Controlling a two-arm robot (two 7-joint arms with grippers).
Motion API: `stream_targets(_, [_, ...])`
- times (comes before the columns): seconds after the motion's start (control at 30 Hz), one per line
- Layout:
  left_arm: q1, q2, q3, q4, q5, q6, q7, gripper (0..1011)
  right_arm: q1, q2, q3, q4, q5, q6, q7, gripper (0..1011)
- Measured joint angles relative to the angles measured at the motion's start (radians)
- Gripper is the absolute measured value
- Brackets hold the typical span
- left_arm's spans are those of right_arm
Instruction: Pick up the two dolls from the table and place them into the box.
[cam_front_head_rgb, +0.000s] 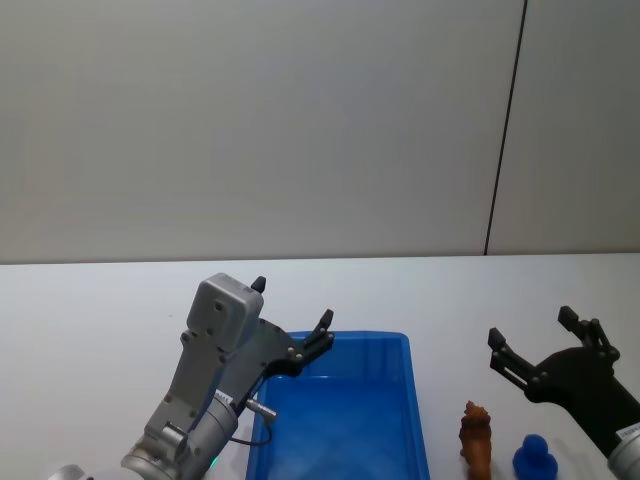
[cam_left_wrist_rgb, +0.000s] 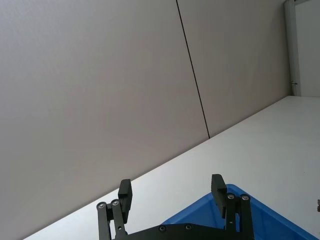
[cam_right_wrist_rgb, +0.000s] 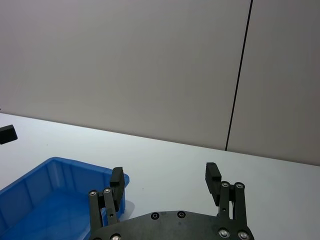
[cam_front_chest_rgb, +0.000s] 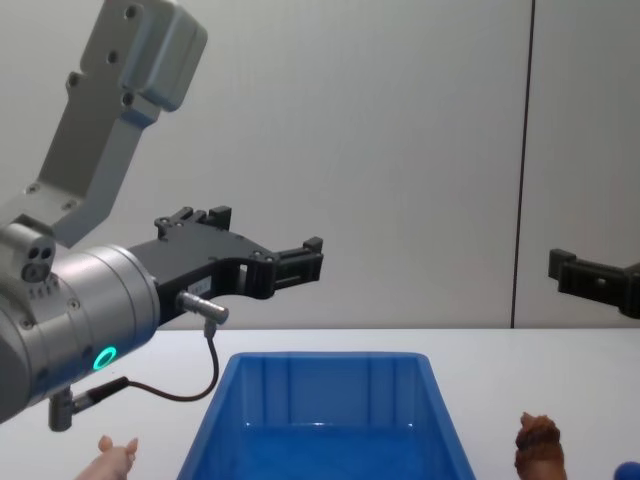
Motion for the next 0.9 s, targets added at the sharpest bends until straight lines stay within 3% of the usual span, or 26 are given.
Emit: stream_targets(0.9, [0.000, 0.000, 0.000, 0.000, 0.000, 0.000, 0.000, 1001, 0.000, 0.000, 0.000, 0.000, 0.000, 0.000, 0.000, 1001])
